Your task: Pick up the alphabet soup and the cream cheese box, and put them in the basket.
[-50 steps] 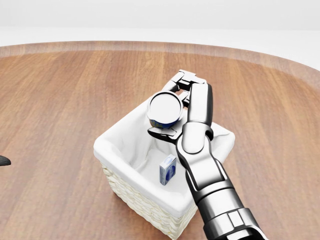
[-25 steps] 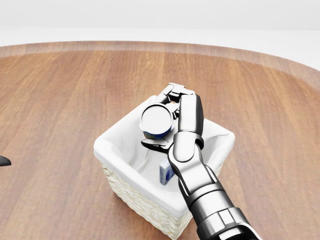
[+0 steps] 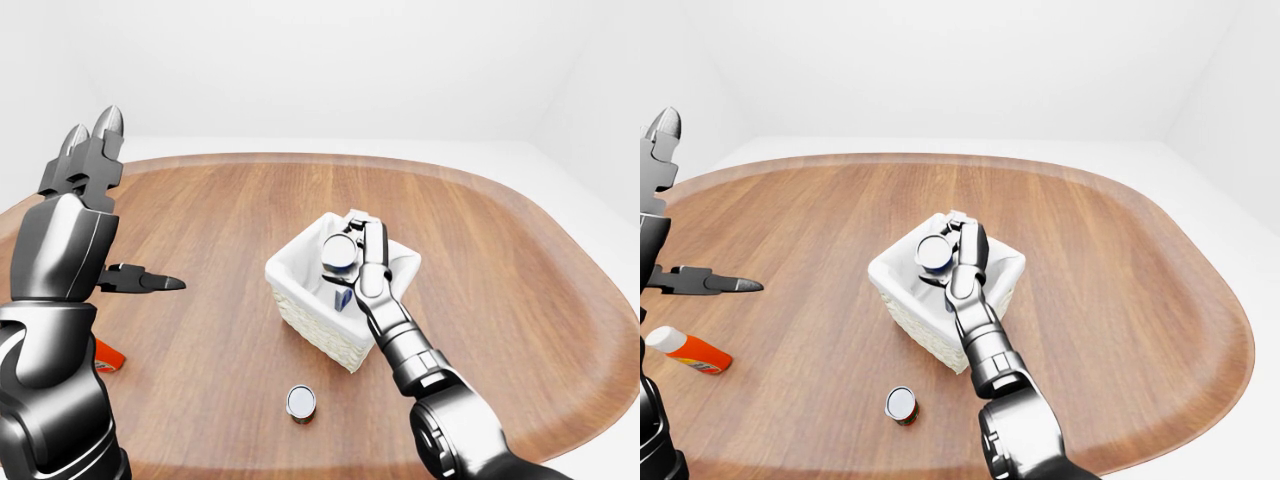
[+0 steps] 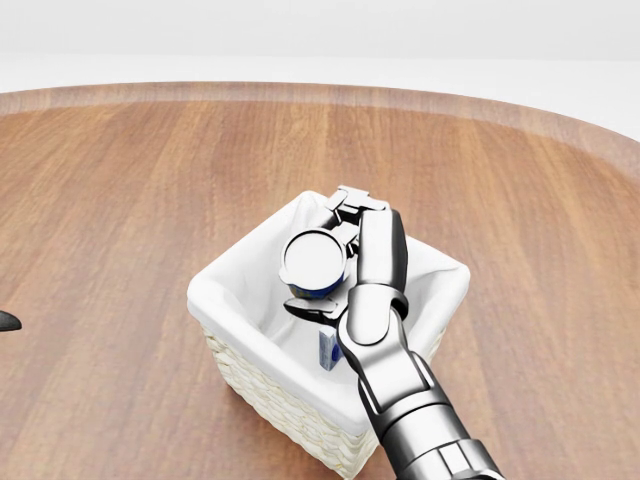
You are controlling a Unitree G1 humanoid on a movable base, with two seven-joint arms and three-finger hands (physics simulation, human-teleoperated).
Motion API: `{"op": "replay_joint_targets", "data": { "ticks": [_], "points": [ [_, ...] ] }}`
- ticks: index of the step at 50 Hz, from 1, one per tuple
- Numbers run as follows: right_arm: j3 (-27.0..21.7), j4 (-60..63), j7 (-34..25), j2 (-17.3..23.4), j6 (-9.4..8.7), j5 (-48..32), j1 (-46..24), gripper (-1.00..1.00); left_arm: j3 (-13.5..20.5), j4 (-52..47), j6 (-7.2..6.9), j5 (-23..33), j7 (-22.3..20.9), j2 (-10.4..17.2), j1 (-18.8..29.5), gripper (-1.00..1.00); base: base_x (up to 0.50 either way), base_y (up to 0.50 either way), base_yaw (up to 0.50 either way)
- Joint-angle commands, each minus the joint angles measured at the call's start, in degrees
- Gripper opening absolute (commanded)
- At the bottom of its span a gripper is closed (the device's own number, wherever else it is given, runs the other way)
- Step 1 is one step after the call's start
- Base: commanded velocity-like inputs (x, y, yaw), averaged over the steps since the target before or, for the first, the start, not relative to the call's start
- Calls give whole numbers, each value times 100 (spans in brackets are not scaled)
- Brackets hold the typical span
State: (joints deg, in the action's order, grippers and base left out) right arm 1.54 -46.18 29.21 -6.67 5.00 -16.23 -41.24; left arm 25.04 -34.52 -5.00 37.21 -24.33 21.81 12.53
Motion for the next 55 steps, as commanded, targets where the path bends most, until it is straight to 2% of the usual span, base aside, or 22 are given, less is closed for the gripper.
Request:
{"op": "replay_joint_targets", "data": {
  "ticks": [1,4,5,6,7,29,32,38,49,55],
  "points": [
    [105,309,79,-26,0,310,152,-100,7,5,0,-18,13,-3,-10,100,0,0,0],
    [100,342,79,-26,0,311,156,-100,8,-2,0,-18,5,-3,-12,100,0,0,0],
    [94,323,79,-24,0,314,147,-40,8,3,0,-20,9,-4,-14,100,0,0,0],
    [90,322,79,-25,0,318,146,55,8,3,0,-20,9,-3,-14,100,0,0,0],
    [87,330,79,-29,0,330,146,100,7,-3,0,-18,7,-4,-17,100,0,0,0],
    [91,692,57,10,-5,320,125,100,-19,36,0,6,-1,-9,-3,100,0,0,0],
    [94,918,34,12,-114,329,164,100,-26,73,0,5,27,-13,-6,100,0,0,0],
    [104,1369,9,11,-105,390,265,100,-23,81,0,-5,36,-9,-1,100,0,0,0],
    [209,2294,10,-67,-245,330,551,100,-2,14,0,-24,-2,-3,-4,100,0,0,0],
    [245,2670,33,-108,-152,317,657,100,-4,12,0,-28,4,-5,-5,100,0,0,0]
  ]
}}
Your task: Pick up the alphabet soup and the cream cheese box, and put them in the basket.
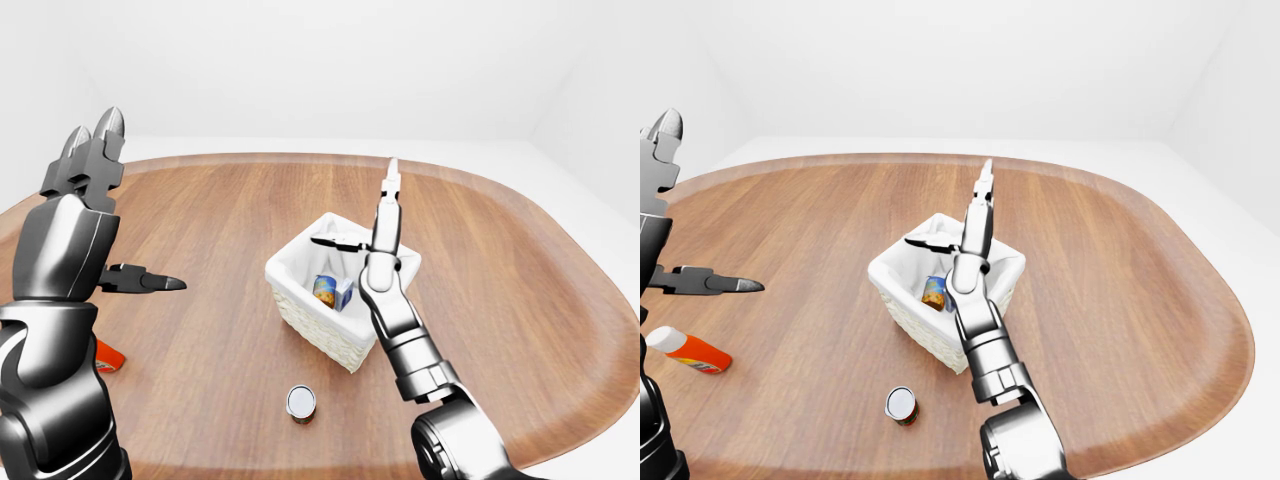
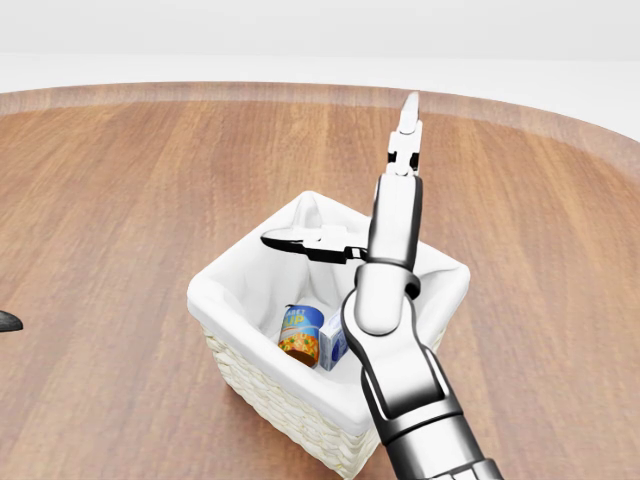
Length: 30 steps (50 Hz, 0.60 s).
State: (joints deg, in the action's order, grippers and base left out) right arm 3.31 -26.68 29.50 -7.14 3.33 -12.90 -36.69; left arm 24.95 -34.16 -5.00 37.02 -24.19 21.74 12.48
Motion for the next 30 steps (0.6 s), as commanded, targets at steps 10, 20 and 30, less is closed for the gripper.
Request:
{"op": "replay_joint_targets", "data": {
  "ticks": [10,20,30],
  "points": [
    [163,1167,29,-103,167,-158,395,100,7,-46,0,-20,-25,4,4,100,0,0,0],
    [278,1616,-103,-177,167,-295,605,100,4,-82,0,-22,-64,7,15,100,0,0,0],
    [416,1979,-160,-260,167,-570,850,100,-2,-15,0,-34,-16,-8,-7,100,0,0,0]
  ]
}}
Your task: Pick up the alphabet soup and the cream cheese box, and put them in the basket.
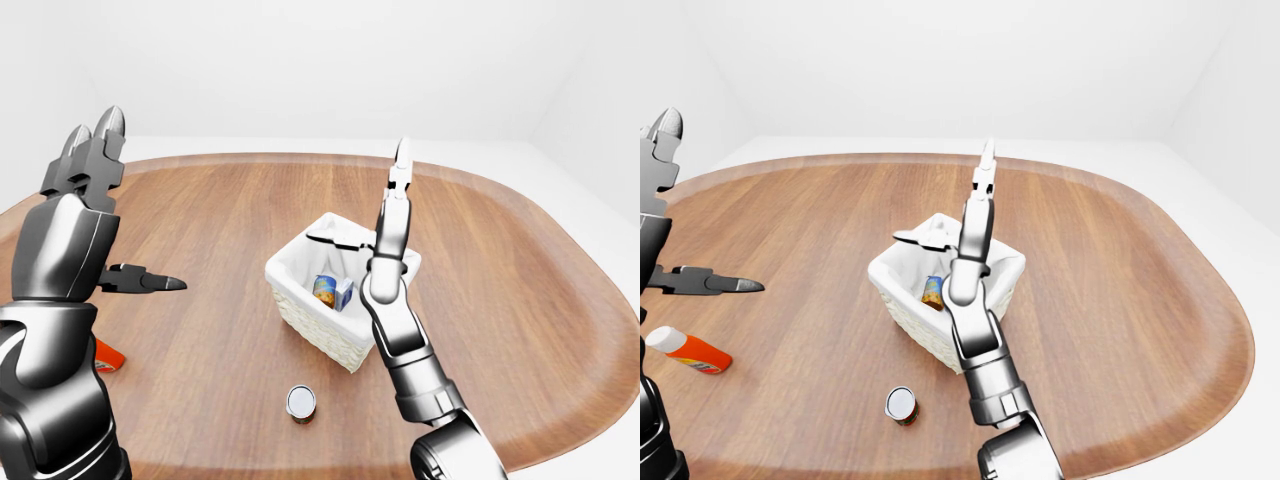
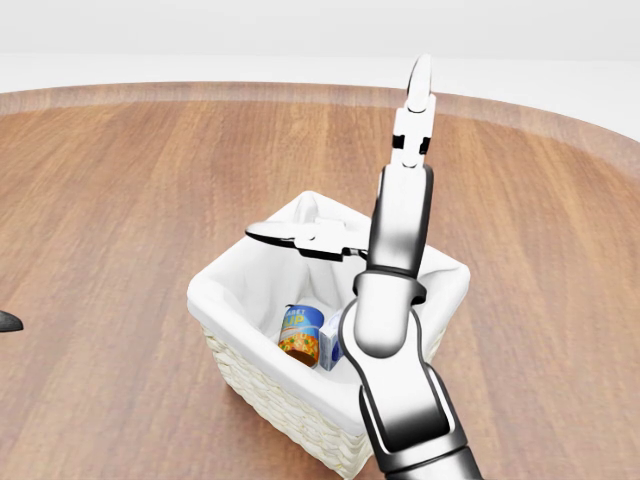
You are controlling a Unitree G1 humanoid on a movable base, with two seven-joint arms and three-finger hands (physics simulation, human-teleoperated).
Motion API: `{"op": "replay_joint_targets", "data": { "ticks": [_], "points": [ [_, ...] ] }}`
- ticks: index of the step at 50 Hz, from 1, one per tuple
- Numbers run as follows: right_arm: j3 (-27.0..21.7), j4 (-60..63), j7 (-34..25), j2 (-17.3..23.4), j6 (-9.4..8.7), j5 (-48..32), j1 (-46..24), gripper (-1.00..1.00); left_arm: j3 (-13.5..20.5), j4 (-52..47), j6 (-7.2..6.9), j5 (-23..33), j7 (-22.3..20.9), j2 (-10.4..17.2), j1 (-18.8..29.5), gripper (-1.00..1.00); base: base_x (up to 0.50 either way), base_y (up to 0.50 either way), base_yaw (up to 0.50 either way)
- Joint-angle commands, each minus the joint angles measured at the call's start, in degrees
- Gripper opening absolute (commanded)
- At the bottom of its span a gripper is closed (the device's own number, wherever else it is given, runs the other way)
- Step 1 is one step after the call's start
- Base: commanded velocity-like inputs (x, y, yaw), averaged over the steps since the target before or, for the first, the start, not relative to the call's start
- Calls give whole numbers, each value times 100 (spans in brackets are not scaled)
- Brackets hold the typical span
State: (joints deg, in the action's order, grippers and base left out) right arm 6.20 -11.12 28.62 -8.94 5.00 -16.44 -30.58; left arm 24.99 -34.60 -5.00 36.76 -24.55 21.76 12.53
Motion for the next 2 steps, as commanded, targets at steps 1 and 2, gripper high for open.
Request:
{"op": "replay_joint_targets", "data": {
  "ticks": [1,2],
  "points": [
    [140,483,-89,-85,0,-237,266,100,-4,17,0,-6,5,-5,-4,100,0,0,0],
    [152,548,-54,-83,0,-328,286,100,-6,21,0,-5,8,-5,-2,100,0,0,0]
  ]
}}
